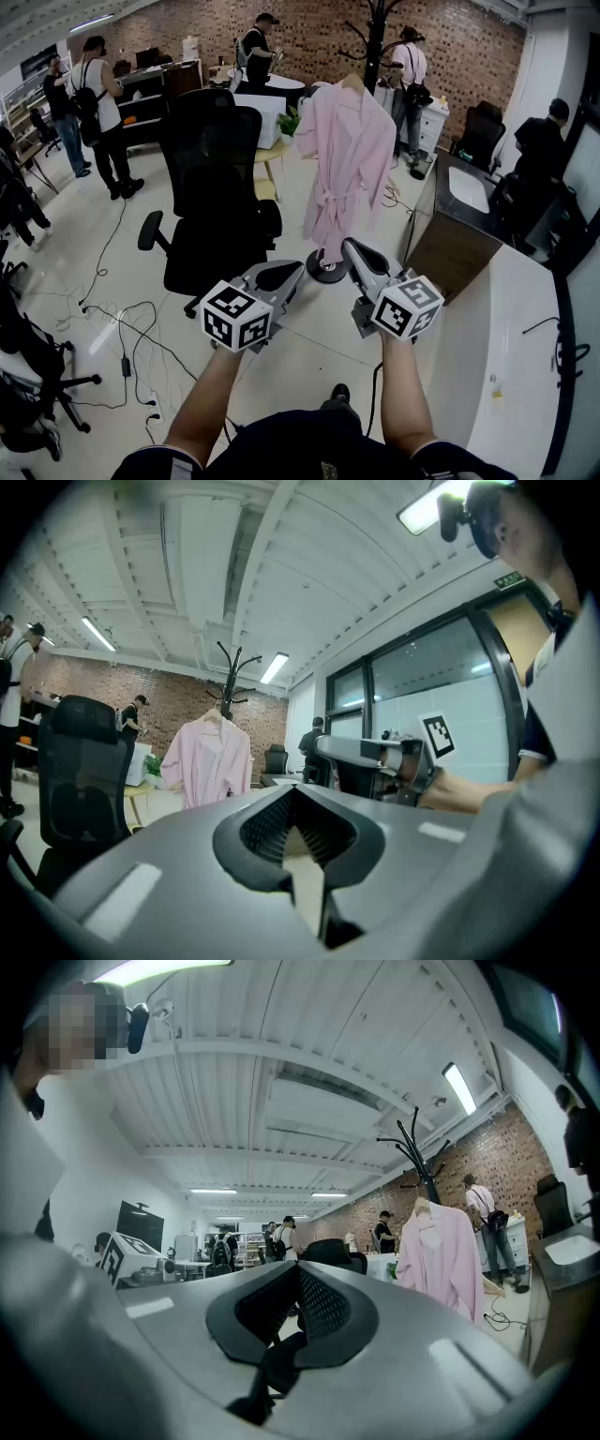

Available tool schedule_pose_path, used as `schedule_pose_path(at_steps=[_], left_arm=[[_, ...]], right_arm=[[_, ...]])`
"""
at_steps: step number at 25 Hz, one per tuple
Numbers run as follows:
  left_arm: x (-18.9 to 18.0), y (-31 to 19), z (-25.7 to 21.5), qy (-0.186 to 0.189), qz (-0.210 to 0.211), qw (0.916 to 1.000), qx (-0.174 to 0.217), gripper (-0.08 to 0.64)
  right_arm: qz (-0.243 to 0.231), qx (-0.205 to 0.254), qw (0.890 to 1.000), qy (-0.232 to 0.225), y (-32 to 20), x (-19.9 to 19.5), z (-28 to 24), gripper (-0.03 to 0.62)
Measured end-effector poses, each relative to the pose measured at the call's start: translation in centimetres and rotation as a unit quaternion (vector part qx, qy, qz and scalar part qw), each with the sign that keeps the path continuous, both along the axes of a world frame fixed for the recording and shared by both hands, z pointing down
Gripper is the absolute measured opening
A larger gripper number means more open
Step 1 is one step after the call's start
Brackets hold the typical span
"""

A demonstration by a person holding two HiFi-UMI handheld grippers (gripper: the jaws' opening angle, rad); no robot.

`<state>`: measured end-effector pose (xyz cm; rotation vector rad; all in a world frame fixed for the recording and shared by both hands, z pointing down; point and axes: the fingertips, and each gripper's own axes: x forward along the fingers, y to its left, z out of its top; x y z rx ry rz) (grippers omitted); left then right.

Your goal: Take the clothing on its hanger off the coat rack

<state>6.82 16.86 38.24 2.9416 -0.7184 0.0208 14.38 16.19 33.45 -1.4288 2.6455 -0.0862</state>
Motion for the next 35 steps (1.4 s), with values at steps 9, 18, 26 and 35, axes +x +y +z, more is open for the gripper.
schedule_pose_path(at_steps=[9, 18, 26, 35], left_arm=[[1.4, -5.1, -1.0, 0.003, 0.003, 0.9999, 0.012, 0.012], [4.9, -13.0, -1.8, 0.001, -0.003, 0.9999, 0.013, 0.012], [10.9, -22.2, -3.4, 0.003, -0.014, 0.9995, 0.029, 0.012], [15.0, -30.5, -5.1, 0.001, -0.032, 0.9984, 0.046, 0.012]], right_arm=[[0.008, 0.005, 1.0, 0.015, -4.6, 1.5, -0.7, 0.002], [0.002, 0.01, 1.0, 0.008, -12.4, 5.3, -1.3, 0.002], [-0.009, 0.014, 1.0, 0.011, -20.7, 10.9, -2.2, 0.002], [-0.023, 0.01, 1.0, 0.009, -27.8, 14.8, -2.1, 0.002]])
